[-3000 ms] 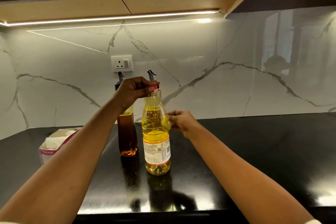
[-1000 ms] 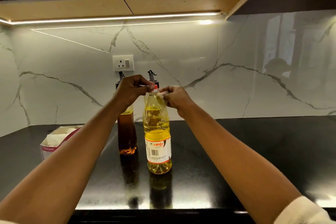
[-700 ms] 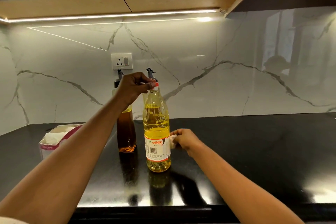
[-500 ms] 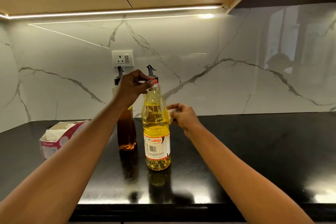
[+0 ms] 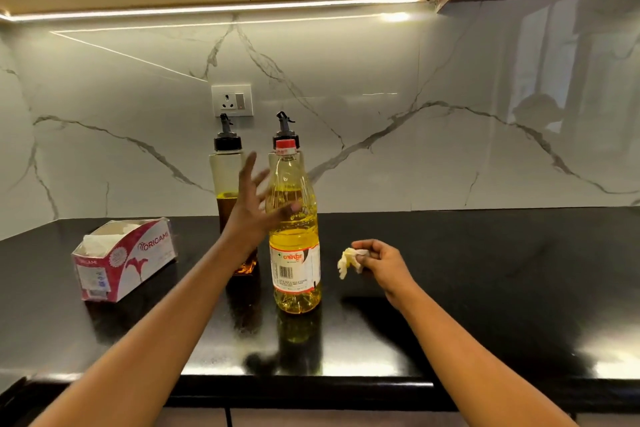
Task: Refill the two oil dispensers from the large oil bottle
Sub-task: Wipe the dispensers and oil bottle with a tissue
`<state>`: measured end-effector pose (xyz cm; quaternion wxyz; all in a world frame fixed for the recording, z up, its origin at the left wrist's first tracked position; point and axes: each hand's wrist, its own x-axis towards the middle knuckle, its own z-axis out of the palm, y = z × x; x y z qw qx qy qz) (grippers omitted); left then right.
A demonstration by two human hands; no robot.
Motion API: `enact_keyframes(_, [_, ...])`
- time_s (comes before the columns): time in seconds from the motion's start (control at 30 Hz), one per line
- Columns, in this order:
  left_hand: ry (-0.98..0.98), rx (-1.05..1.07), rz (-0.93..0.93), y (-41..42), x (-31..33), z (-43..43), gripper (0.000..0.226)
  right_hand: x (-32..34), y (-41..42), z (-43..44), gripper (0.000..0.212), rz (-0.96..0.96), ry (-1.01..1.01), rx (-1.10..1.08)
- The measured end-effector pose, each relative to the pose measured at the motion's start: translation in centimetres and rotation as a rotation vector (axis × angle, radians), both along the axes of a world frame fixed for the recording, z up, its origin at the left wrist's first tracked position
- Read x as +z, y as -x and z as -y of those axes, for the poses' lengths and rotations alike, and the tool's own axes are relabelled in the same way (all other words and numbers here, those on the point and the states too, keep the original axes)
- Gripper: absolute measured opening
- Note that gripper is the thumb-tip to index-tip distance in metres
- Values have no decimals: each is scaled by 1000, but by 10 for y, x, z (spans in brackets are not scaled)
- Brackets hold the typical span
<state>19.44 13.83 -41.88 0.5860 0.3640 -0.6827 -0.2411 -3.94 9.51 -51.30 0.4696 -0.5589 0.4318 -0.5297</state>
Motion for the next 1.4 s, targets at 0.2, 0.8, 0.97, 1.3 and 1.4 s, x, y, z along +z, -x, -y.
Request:
enact_keyframes(0.2, [-418, -104, -49, 1, -78, 0, 115, -7, 2, 5, 22, 70, -11, 8])
enact_keyframes(0.8, [-265, 39, -127, 103, -59, 90, 79, -6, 84, 53, 23, -947, -1, -414])
enact_keyframes(0.97, [-245, 53, -149, 95, -61, 110, 81, 0, 32, 42, 21, -1373, 280, -298])
enact_keyframes(1.3, [-235, -19, -125, 88, -64, 110, 81, -4, 47, 25, 19, -1693, 414, -294])
enact_keyframes(1.4, [-222, -14, -144, 87, -64, 111, 81, 3, 66, 65, 14, -1773, 240, -358])
